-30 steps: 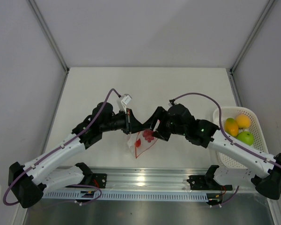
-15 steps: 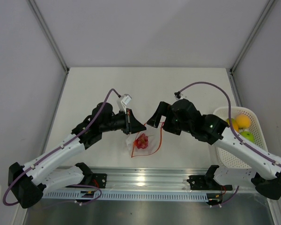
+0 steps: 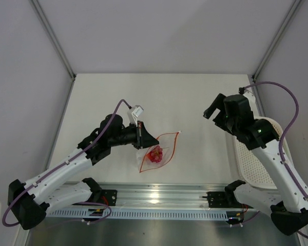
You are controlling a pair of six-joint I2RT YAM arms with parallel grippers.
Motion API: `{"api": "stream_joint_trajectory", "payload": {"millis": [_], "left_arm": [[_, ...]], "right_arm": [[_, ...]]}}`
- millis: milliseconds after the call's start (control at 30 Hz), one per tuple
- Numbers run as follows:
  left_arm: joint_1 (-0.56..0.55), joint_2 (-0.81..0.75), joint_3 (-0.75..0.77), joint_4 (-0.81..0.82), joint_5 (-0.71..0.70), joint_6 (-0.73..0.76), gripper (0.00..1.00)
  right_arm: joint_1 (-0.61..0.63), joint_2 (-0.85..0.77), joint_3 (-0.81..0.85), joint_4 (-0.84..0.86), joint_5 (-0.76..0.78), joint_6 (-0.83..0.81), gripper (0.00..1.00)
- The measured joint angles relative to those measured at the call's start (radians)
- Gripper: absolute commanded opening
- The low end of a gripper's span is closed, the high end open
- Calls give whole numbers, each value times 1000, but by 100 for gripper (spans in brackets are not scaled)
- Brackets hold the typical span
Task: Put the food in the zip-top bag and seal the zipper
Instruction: Pick up the fake fruit from the bin.
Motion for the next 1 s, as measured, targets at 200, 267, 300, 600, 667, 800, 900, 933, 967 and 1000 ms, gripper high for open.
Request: {"api": "stream_joint_trajectory", "payload": {"millis": [200,267,300,600,667,800,900,933,967,1000], "left_arm": [[0,-19,-1,-15,-2,8,1],[0,-20,-2,-17,-3,8,1],[0,-20,-3,-18,-3,8,1],[0,-20,-16,-18,-2,8,1],[0,-20,-16,-18,-2,8,0],[0,-21,-29,-16,-1,8,1],[0,-21,-37,-17,0,7,1],[0,-21,-39,-16,1,8,1],[0,-21,-40,-15,1,8,0],[0,-21,-42,-14,1,7,1]], "right_arm": [[-265,0,-84,-50,22,-16,99],[-367,-2,-109,-61,21,-17,100],[-422,-2,-123,-65,22,-17,99],[-817,-47,-287,-57,13,-17,99],[-923,-58,-331,-47,-14,-22,99],[-1114,-84,-430,5,-87,-33,99],[-1147,-114,-483,40,-89,-33,99],[-1150,-127,-500,55,-87,-33,99],[-1150,-142,-515,71,-87,-35,99],[-1151,-158,-530,89,-85,-37,99]]}}
